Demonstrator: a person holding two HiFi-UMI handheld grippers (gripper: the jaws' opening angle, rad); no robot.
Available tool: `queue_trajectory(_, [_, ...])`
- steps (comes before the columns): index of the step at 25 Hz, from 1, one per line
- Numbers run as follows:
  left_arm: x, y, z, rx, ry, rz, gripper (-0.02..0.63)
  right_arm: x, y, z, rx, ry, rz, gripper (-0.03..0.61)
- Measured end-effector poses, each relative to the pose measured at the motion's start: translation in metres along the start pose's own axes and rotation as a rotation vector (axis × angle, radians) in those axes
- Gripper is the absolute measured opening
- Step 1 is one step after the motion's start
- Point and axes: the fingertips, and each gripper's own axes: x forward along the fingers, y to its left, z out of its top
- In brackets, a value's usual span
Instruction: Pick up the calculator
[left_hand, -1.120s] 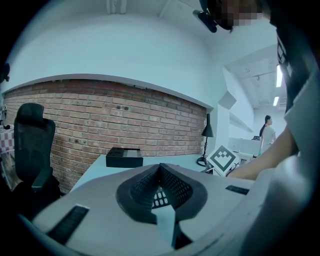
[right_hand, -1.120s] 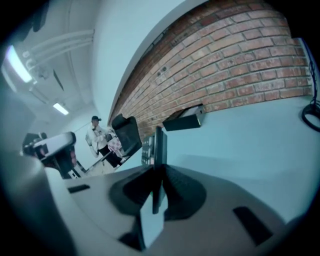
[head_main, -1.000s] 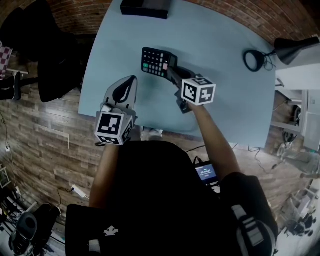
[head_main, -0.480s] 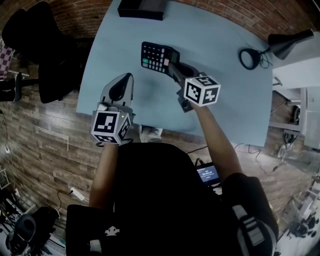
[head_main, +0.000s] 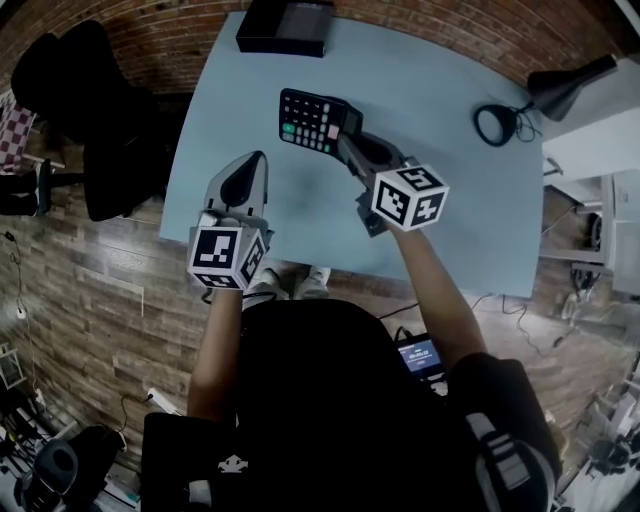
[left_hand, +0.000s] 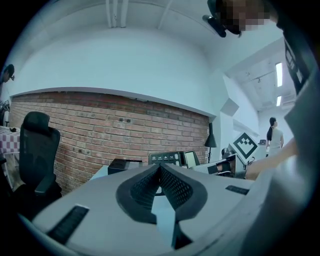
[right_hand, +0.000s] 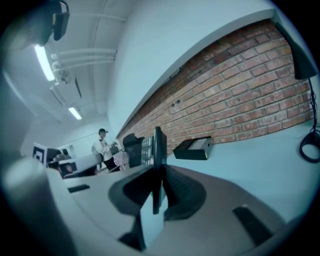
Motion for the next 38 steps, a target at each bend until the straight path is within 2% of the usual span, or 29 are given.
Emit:
queue_trajectory(6, [0.003,0.007,0.007,-0.007,-0.032,-0.012,0.005,0.0,0.012,0.018,-0.009,-0.037,0.001,0.055])
queue_trajectory(15, [-0.017,0.013,0.019,-0.01,-0.071,-0.054,0.005,-0.004,0.056,0.042,-0.008,-0.109,0.01,0.055])
queue_trajectory(20, [-0.044,0.02,0.019,-0.008,-0.085,-0.083,0.005,-0.006,0.09,0.037,-0.01,-0.128,0.003,0.055])
queue_trajectory(38, [-0.093,0.024,0.012,-0.024,-0.088,-0.141,0.005,-0.03,0.134,0.026,0.006,-0.163,-0.056,0.055])
